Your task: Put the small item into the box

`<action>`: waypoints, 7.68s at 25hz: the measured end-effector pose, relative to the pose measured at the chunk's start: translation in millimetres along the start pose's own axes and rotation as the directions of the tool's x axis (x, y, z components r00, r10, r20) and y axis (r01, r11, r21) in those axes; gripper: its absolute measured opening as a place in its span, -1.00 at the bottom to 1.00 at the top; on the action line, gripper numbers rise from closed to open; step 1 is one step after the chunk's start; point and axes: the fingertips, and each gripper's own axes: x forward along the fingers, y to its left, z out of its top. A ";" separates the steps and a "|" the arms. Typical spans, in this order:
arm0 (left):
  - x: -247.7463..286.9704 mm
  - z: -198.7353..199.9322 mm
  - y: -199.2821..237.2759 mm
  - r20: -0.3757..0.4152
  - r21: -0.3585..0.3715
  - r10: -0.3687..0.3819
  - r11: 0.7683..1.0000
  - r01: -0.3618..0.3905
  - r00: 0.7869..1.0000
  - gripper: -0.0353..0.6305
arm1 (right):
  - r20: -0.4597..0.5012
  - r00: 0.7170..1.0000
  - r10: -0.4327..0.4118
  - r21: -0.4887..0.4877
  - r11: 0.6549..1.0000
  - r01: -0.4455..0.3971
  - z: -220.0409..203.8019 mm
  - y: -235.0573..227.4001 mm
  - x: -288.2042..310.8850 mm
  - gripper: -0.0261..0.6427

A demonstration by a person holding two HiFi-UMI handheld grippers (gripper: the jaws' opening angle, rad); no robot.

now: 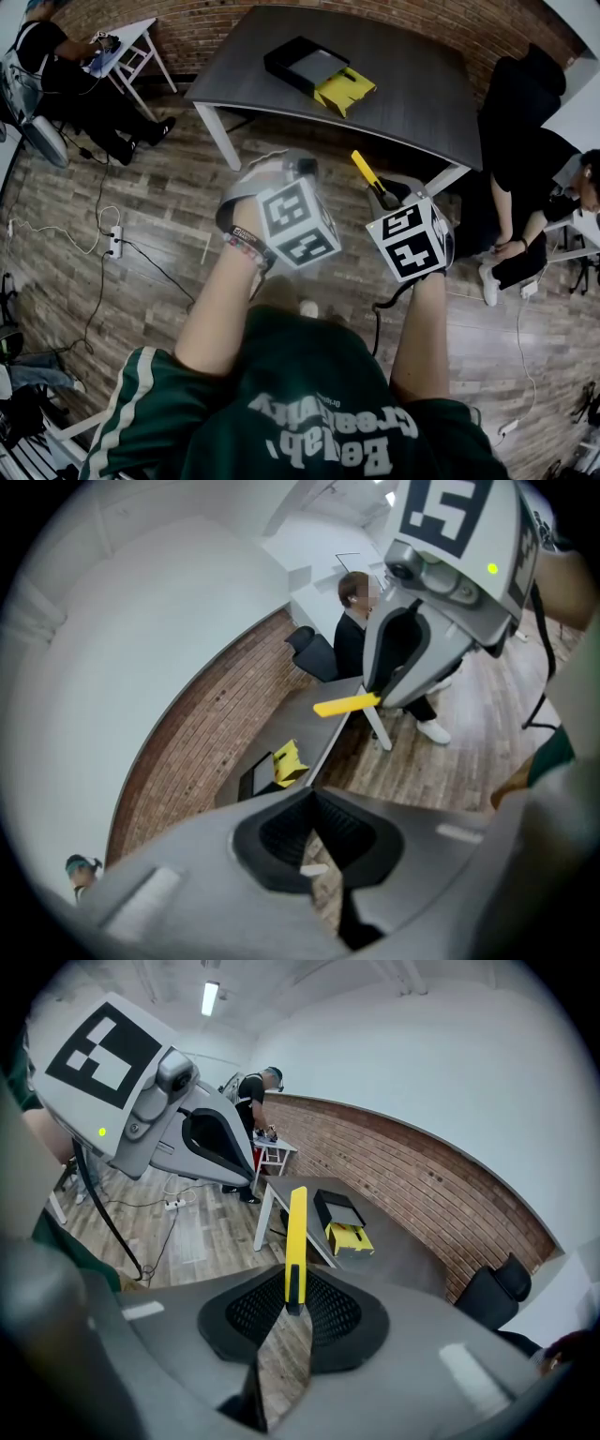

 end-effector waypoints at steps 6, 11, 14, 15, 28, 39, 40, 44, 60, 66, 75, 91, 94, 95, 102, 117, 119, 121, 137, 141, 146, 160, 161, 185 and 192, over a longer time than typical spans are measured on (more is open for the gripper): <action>10.5 -0.1 10.3 0.004 -0.006 0.011 1.000 -0.011 1.000 -0.88 | 0.004 1.000 0.002 0.001 1.000 -0.002 3.2 -7.2 10.1 -0.71; 31.1 -0.7 26.6 0.011 -0.014 0.012 1.000 -0.012 1.000 -0.88 | -0.005 1.000 0.000 -0.004 1.000 0.000 7.7 -23.2 30.7 -0.71; 48.1 -3.7 37.5 0.012 -0.013 0.013 1.000 -0.013 1.000 -0.88 | -0.009 1.000 -0.002 -0.010 1.000 0.002 11.8 -32.3 47.5 -0.71; 53.7 -4.0 42.3 0.013 -0.013 0.015 1.000 -0.015 1.000 -0.88 | -0.010 1.000 -0.002 -0.013 1.000 0.002 14.2 -36.0 53.4 -0.71; 132.9 8.9 119.0 0.029 -0.003 -0.006 1.000 0.006 1.000 -0.88 | -0.021 1.000 0.001 0.004 1.000 -0.001 54.9 -101.9 124.8 -0.71; 205.2 20.9 187.2 0.055 0.041 -0.048 0.998 0.046 0.997 -0.88 | -0.052 0.998 -0.021 0.037 0.999 0.023 88.9 -164.3 188.6 -0.71; 212.8 21.0 193.9 0.055 0.042 -0.053 0.998 0.051 0.997 -0.88 | -0.054 0.998 -0.022 0.038 0.999 0.024 93.1 -170.3 195.4 -0.71; 241.9 21.7 217.6 0.058 0.056 -0.076 0.996 0.073 0.995 -0.88 | -0.060 0.998 -0.016 0.049 0.999 0.019 109.7 -191.5 221.3 -0.71; 332.0 28.1 305.9 0.094 0.104 -0.110 0.989 0.100 0.989 -0.88 | -0.099 0.995 -0.032 0.071 0.997 0.039 155.9 -261.8 309.0 -0.71; 352.9 26.9 328.6 0.113 0.112 -0.120 0.988 0.108 0.986 -0.88 | -0.110 0.993 -0.049 0.069 0.996 0.057 172.3 -276.3 329.6 -0.71; 377.5 35.7 343.7 0.139 0.132 -0.153 0.982 0.135 0.978 -0.88 | -0.129 0.989 -0.070 0.088 0.993 0.082 177.9 -297.8 348.0 -0.71; 416.8 41.3 358.2 0.142 0.155 -0.188 0.974 0.166 0.972 -0.88 | -0.155 0.986 -0.068 0.121 0.989 0.088 176.2 -324.4 380.3 -0.71; 425.0 40.4 358.2 0.137 0.151 -0.198 0.973 0.177 0.971 -0.88 | -0.157 0.986 -0.058 0.125 0.989 0.078 174.8 -328.0 386.7 -0.71; 426.7 40.2 358.0 0.138 0.149 -0.201 0.972 0.180 0.970 -0.88 | -0.158 0.986 -0.055 0.125 0.989 0.075 174.6 -328.6 388.6 -0.71; 437.5 37.5 357.1 0.131 0.142 -0.208 0.972 0.189 0.969 -0.88 | -0.169 0.985 -0.039 0.123 0.991 0.060 170.4 -330.1 398.7 -0.71; 479.5 47.6 366.9 0.072 0.053 -0.200 0.979 0.196 0.977 -0.88 | -0.168 0.984 0.057 0.073 0.996 -0.046 161.0 -369.4 430.3 -0.71; 488.2 47.9 365.3 0.061 0.047 -0.204 0.978 0.202 0.977 -0.88 | -0.170 0.983 0.074 0.072 0.995 -0.062 157.1 -374.3 437.8 -0.71; 495.3 46.5 361.9 0.050 0.040 -0.211 0.977 0.210 0.976 -0.88 | -0.172 0.981 0.091 0.069 0.994 -0.080 154.1 -376.2 444.4 -0.71; 537.8 28.0 333.1 -0.013 -0.015 -0.267 0.964 0.267 0.964 -0.88 | -0.207 0.960 0.187 0.073 0.982 -0.175 123.0 -369.3 486.1 -0.71; 543.2 23.9 321.1 -0.026 -0.024 -0.286 0.958 0.286 0.958 -0.88 | -0.216 0.955 0.205 0.082 0.978 -0.191 113.0 -363.9 490.6 -0.71; 548.7 14.7 304.8 -0.044 -0.035 -0.310 0.950 0.309 0.950 -0.88 | -0.218 0.952 0.214 0.094 0.976 -0.197 102.5 -359.3 495.9 -0.71; 556.8 -2.1 276.2 -0.074 -0.078 -0.335 0.941 0.330 0.939 -0.88 | -0.257 0.924 0.283 0.109 0.959 -0.263 70.4 -336.1 514.1 -0.70; 557.5 -3.4 274.4 -0.076 -0.082 -0.338 0.940 0.332 0.938 -0.88 | -0.260 0.923 0.284 0.108 0.958 -0.264 68.4 -335.0 515.8 -0.70; 581.2 -27.1 247.1 -0.126 -0.173 -0.327 0.937 0.304 0.937 -0.88 | -0.301 0.871 0.387 0.083 0.921 -0.381 37.5 -310.7 552.9 -0.70; 587.3 -35.9 247.0 -0.133 -0.202 -0.317 0.936 0.287 0.939 -0.88 | -0.314 0.860 0.403 0.073 0.913 -0.401 33.1 -305.7 562.9 -0.70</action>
